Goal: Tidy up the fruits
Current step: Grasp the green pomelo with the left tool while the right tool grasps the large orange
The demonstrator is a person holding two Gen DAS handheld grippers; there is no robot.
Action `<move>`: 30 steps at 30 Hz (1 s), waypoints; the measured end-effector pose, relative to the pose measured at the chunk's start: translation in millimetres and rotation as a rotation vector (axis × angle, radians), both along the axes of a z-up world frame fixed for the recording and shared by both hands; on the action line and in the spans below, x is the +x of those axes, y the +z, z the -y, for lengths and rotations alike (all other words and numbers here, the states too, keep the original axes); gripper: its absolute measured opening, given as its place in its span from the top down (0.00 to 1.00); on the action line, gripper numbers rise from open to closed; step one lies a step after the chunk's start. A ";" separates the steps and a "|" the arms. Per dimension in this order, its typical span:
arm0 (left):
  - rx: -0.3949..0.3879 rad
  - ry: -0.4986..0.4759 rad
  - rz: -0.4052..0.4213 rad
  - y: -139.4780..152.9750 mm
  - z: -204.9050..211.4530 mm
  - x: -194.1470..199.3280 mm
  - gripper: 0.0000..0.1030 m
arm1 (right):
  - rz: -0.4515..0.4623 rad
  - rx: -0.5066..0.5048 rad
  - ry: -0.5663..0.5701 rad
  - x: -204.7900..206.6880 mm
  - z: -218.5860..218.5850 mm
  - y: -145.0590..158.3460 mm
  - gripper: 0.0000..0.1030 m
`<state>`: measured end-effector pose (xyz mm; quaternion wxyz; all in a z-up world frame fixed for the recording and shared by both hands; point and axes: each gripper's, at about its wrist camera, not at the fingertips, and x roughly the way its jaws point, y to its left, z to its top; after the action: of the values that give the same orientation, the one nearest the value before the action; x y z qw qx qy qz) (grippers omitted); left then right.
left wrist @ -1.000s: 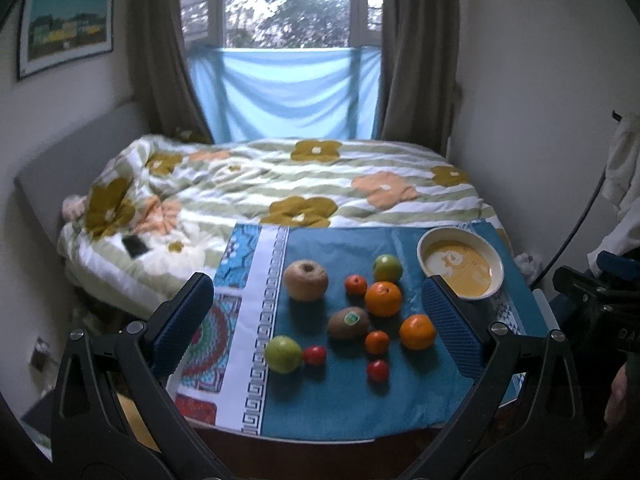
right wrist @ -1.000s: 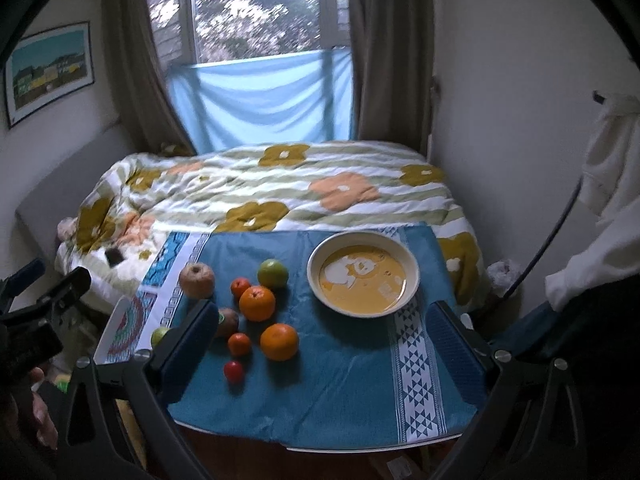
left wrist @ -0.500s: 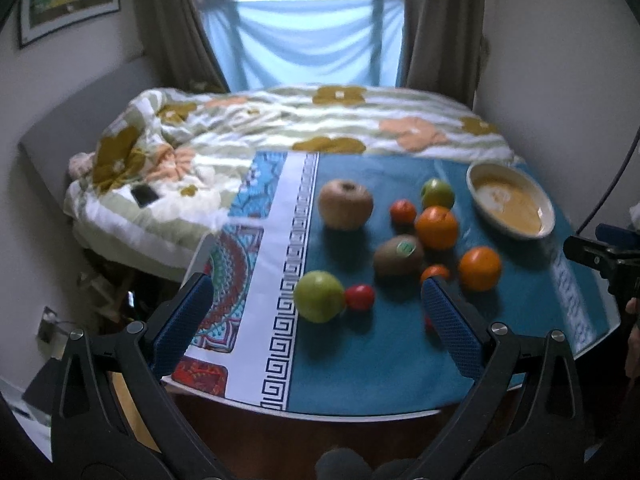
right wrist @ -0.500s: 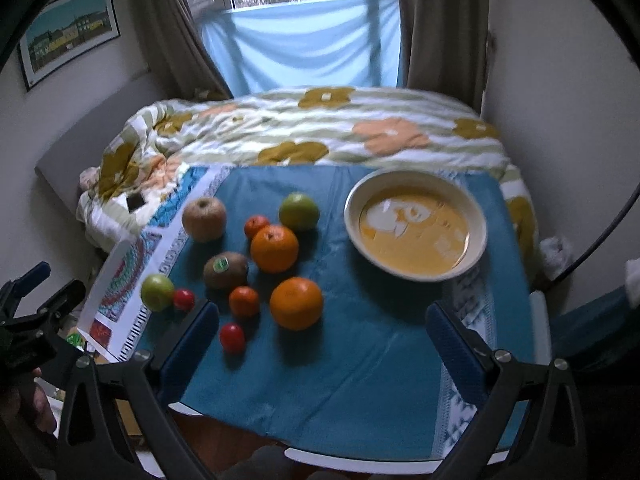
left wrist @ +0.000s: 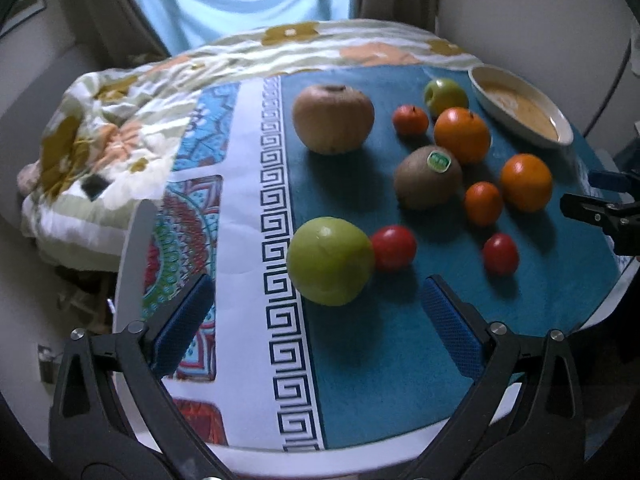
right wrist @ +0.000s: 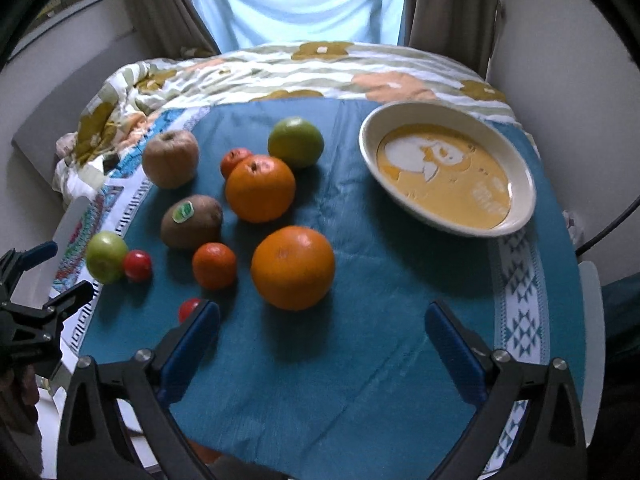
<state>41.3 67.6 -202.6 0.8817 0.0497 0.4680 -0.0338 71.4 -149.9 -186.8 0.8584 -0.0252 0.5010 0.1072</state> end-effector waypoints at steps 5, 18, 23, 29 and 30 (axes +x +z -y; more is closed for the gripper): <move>-0.006 -0.047 -0.032 -11.9 -1.2 13.1 0.08 | -0.030 -0.013 -0.007 4.8 -6.4 -12.6 0.15; -0.051 -0.142 -0.071 -17.5 -1.7 22.7 0.41 | -0.057 -0.022 -0.016 15.7 -19.1 -23.0 0.29; -0.072 -0.115 -0.081 -16.4 -9.7 22.6 0.41 | -0.063 -0.024 -0.016 20.3 -21.8 -25.8 0.36; -0.070 -0.091 -0.081 -17.0 -14.8 22.6 0.42 | -0.054 -0.024 0.004 25.1 -26.3 -28.1 0.38; -0.068 -0.087 -0.080 -17.1 -14.5 22.7 0.42 | -0.051 -0.026 0.009 25.9 -27.4 -28.2 0.38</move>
<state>64.0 82.1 -219.8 0.8612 0.0384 0.4988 -0.0898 97.3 -122.6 -215.0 0.8446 -0.0357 0.5238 0.1053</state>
